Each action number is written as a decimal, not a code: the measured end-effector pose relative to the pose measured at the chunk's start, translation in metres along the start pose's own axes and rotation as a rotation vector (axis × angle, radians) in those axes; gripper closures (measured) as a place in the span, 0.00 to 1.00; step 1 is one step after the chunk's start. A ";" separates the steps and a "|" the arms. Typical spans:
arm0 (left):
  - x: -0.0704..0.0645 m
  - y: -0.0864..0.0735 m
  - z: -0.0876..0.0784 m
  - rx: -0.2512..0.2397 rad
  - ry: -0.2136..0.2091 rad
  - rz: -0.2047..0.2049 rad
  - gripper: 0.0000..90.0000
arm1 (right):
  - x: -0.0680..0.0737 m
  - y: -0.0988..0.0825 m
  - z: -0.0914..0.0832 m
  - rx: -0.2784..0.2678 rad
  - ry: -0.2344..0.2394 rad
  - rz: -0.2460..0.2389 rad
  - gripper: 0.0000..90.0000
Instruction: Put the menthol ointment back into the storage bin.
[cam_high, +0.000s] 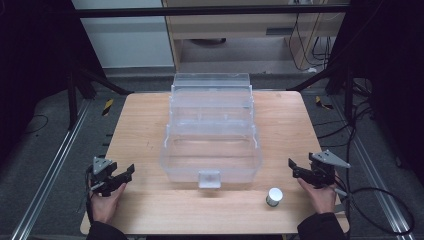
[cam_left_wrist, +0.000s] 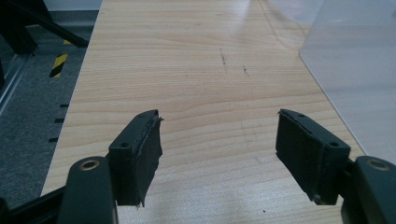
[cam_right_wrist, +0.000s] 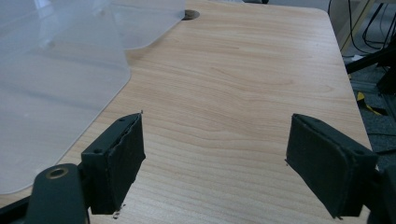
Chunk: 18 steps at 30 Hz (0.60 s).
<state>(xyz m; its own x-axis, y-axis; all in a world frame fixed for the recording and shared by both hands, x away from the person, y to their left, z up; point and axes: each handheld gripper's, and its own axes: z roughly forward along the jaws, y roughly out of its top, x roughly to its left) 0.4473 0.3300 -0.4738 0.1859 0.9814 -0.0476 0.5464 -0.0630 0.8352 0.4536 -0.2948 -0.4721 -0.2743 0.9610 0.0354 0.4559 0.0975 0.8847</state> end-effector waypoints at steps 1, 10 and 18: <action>0.000 0.000 0.000 0.002 -0.001 0.000 0.35 | 0.000 0.000 -0.001 -0.003 0.002 -0.010 0.23; -0.002 -0.001 -0.002 0.003 0.009 0.011 0.36 | 0.006 0.013 -0.009 0.005 0.054 -0.076 0.27; -0.003 -0.001 -0.001 0.017 0.003 0.022 0.35 | 0.011 0.038 -0.019 0.016 0.117 -0.131 0.25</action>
<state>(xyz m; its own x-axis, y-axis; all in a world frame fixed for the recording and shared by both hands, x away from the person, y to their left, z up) 0.4456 0.3276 -0.4744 0.1960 0.9802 -0.0279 0.5564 -0.0878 0.8263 0.4514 -0.2853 -0.4296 -0.4291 0.9029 -0.0252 0.4229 0.2255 0.8777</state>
